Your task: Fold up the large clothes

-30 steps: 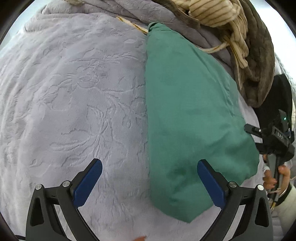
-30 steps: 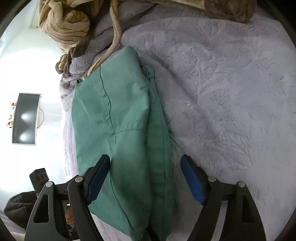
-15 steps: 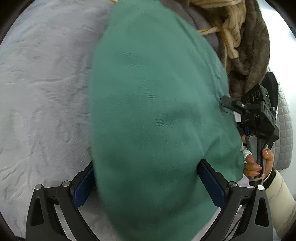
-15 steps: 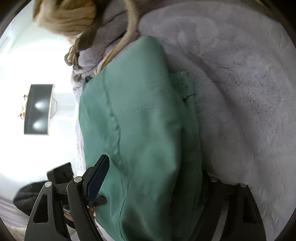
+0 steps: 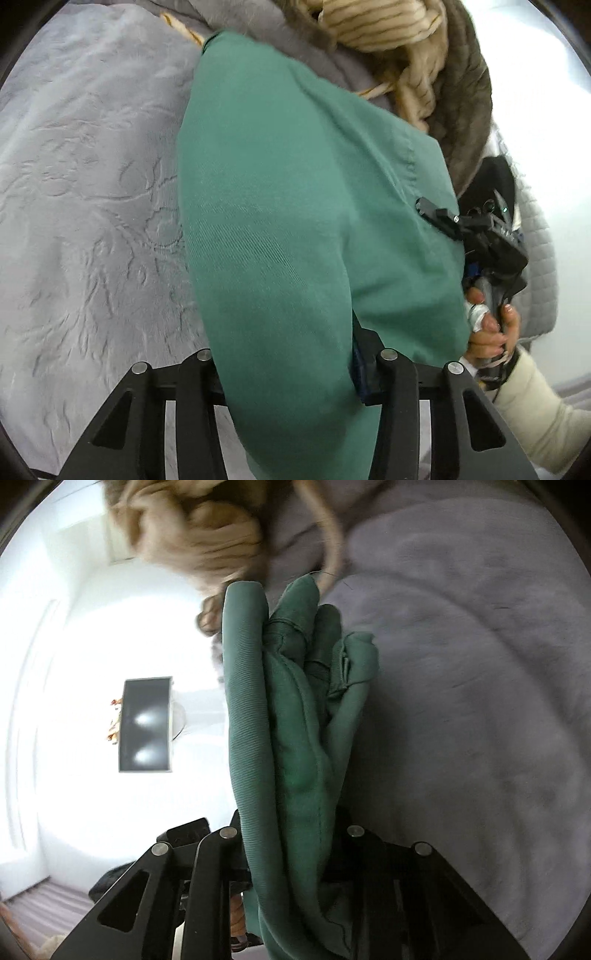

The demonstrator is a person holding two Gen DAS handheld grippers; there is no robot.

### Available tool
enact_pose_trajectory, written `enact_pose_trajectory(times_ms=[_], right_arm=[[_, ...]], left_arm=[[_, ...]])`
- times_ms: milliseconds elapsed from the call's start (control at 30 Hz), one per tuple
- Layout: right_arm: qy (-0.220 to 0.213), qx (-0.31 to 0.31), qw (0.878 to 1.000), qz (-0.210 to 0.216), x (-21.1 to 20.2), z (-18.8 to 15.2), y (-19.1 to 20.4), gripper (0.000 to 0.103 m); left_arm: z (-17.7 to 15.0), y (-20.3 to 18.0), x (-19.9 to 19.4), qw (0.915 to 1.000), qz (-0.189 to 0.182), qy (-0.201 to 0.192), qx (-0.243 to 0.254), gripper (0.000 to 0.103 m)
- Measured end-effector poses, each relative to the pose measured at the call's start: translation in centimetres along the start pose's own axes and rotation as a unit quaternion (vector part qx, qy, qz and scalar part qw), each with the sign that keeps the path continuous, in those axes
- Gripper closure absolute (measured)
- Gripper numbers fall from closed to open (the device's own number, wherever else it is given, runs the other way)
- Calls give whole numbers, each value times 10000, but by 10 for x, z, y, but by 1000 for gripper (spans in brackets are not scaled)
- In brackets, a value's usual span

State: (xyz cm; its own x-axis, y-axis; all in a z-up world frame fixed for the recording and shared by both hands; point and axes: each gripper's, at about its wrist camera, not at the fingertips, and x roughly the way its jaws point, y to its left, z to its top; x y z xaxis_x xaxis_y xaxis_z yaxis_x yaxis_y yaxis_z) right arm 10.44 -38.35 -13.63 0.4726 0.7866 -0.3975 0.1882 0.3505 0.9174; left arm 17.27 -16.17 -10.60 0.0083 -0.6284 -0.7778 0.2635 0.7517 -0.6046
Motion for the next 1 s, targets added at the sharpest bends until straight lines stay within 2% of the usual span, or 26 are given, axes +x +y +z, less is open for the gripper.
enact_pose_trajectory(times_ms=[200,333,600,700,767,900,967,1000], right_arm=[[165,-209,9995,155,21,-35,41,78],[267,-197,9990,284,58,-77,59,78],[419,244,9967,645,162,-180,75,77],[483,445,9959,627,207,-205,72,77],[532,584,9957,483,233,-218,63,77],[597,799,9946,-273,264,-233,40,77],[429,889,9924,-729,255,-232,32,72],[342,931,9901,-996,248,-230,31,71]], left_arm=[[-24,0,-54,9997,-151,-209,15,56],[-46,17,-93,9998,-50,-199,84,56],[-110,100,-203,9991,416,-21,109,56],[-137,138,-233,9983,578,16,13,56],[-155,166,-241,9975,698,10,-80,56],[-185,224,-227,9930,1135,124,-310,54],[-193,237,-224,9928,1113,138,-414,43],[-196,238,-226,9922,1186,109,-380,40]])
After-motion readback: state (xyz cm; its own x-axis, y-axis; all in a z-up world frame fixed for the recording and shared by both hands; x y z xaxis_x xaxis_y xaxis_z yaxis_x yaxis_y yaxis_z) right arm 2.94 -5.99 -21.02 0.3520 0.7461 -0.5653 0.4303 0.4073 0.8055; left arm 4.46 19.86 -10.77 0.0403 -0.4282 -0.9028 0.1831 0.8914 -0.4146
